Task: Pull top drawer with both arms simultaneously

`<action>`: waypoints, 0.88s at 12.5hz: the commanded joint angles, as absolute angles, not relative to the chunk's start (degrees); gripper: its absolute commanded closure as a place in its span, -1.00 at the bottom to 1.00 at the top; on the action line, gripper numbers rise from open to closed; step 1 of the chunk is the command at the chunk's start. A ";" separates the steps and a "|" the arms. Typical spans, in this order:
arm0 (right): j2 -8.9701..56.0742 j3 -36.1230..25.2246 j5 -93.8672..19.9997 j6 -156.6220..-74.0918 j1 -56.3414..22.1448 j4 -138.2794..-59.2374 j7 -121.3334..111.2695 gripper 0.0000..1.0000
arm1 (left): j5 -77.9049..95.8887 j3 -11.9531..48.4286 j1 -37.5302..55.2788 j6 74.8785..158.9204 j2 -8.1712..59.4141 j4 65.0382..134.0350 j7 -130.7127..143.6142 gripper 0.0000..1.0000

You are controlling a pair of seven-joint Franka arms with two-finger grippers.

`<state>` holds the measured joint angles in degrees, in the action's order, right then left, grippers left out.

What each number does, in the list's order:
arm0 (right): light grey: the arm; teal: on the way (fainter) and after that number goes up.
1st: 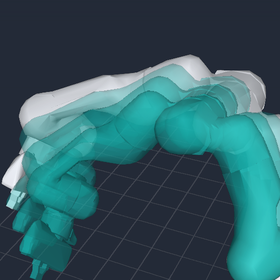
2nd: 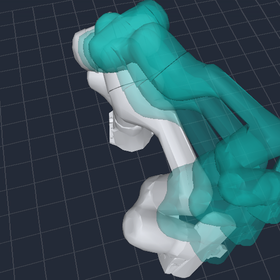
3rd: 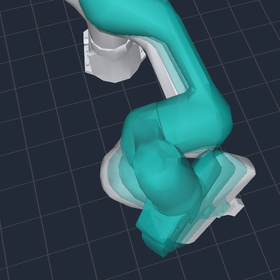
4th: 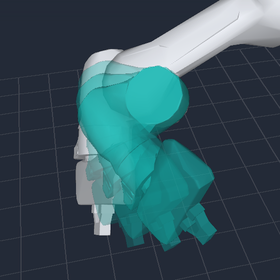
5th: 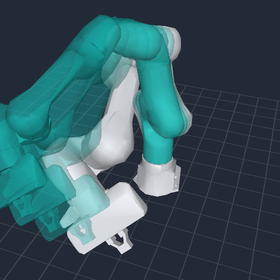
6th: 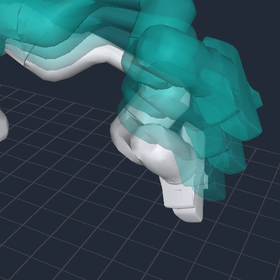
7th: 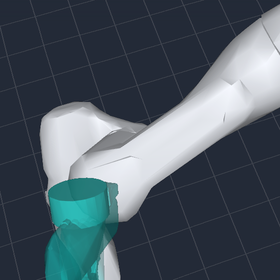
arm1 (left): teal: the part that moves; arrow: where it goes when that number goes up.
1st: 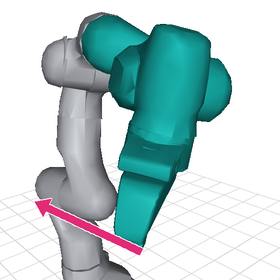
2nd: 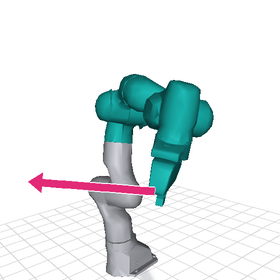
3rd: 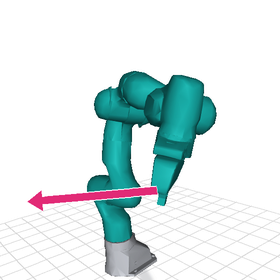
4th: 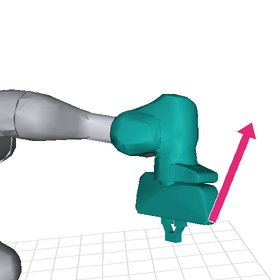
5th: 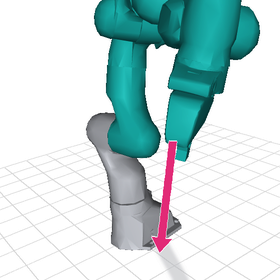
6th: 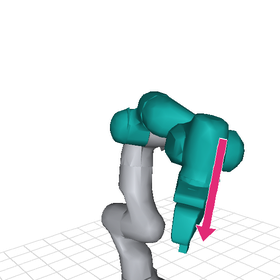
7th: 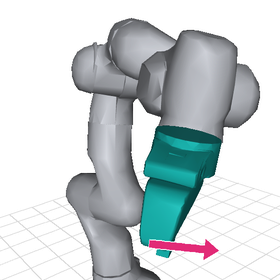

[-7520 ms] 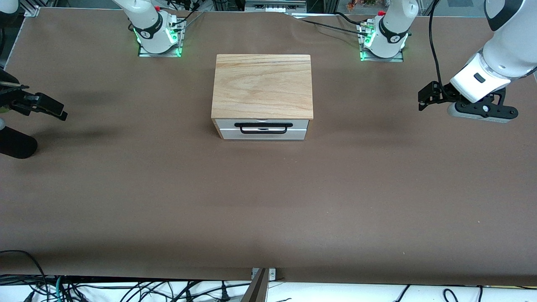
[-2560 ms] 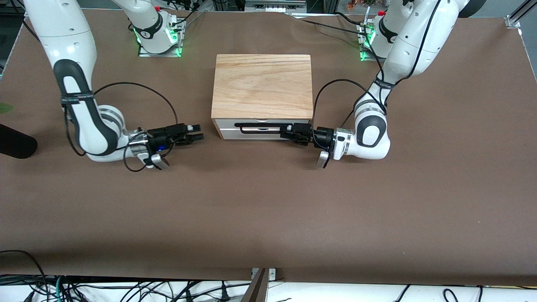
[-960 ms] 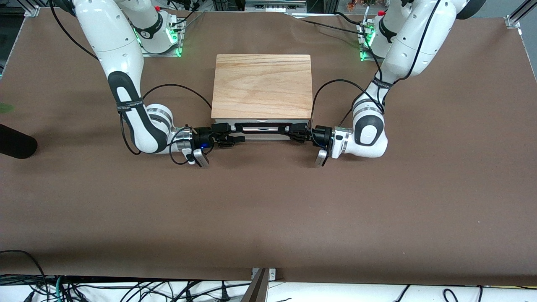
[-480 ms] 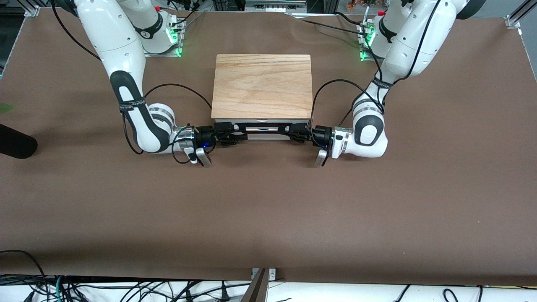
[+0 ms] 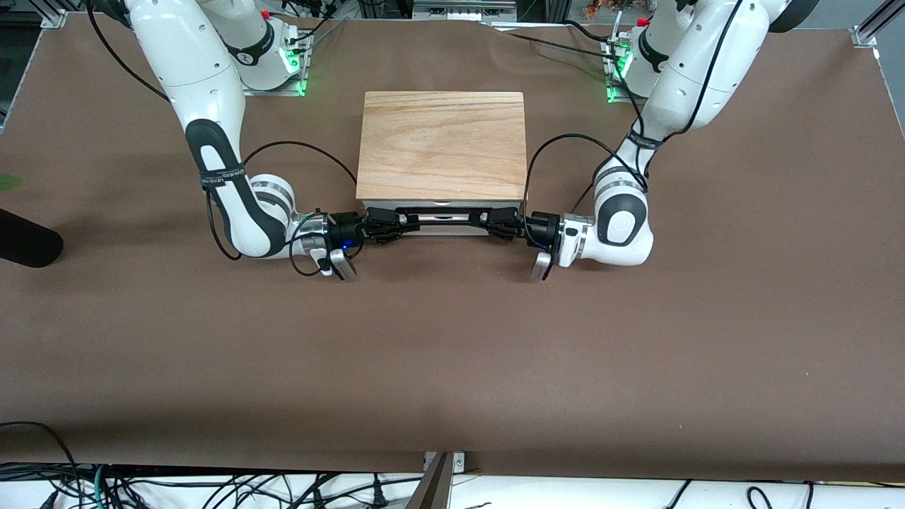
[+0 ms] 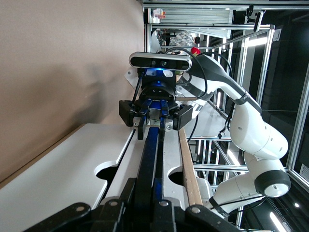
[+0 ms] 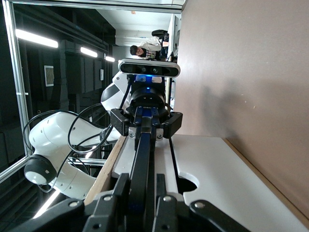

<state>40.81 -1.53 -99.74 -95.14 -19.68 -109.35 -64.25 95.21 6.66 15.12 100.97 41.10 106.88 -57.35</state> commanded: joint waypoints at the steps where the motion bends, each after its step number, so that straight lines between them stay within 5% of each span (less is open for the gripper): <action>1: 39.90 -1.49 -100.81 -95.10 -20.13 -110.30 -64.60 0.58 | 97.12 6.68 15.29 100.11 40.08 107.05 -58.27 1.00; 11: 40.25 -1.67 -100.90 -95.10 -19.16 -107.68 -62.85 0.62 | 96.86 6.59 16.17 100.11 42.62 101.62 -56.17 1.00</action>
<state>40.68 -1.65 -99.90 -94.90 -19.62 -109.04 -64.12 95.21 6.51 15.24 101.09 41.44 106.03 -57.50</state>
